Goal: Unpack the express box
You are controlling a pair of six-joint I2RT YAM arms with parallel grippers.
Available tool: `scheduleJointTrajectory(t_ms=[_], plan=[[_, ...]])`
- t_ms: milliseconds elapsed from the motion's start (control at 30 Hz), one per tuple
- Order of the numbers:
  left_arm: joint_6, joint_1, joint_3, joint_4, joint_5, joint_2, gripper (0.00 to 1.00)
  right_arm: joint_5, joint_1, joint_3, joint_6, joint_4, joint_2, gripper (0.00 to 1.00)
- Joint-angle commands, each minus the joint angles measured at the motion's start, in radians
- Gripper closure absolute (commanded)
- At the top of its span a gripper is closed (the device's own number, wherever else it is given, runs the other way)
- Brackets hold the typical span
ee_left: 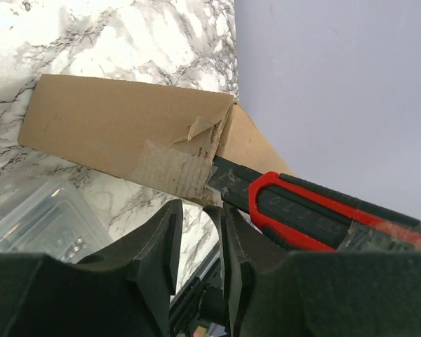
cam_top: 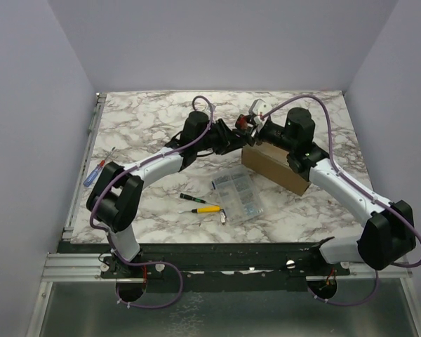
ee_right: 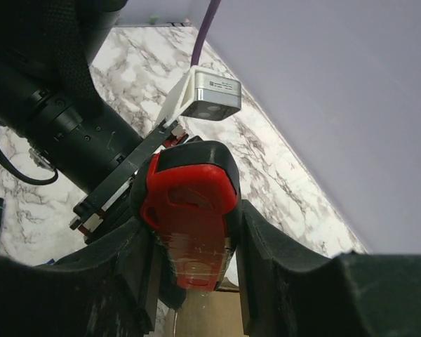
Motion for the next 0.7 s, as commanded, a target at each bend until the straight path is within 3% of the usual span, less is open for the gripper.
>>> scheduleJointTrajectory(t_ms=[0,67,167,500,667], plan=[[0.101,0.021,-0.026,0.076,0.000,-0.090,0.61,0.005,0.013,0.051,0.136,-0.102,0.040,1.00],[0.147,0.027,-0.064,0.070,0.026,-0.128,0.52,0.044,0.002,0.072,0.152,-0.108,0.049,1.00],[0.201,0.029,-0.121,0.050,0.033,-0.175,0.51,0.086,-0.006,0.081,0.167,-0.102,0.049,1.00],[0.166,0.007,-0.132,0.084,0.057,-0.150,0.74,0.075,-0.006,0.103,0.179,-0.106,0.050,1.00],[0.128,0.000,-0.159,0.084,-0.002,-0.162,0.83,0.086,-0.007,0.096,0.168,-0.112,0.051,1.00]])
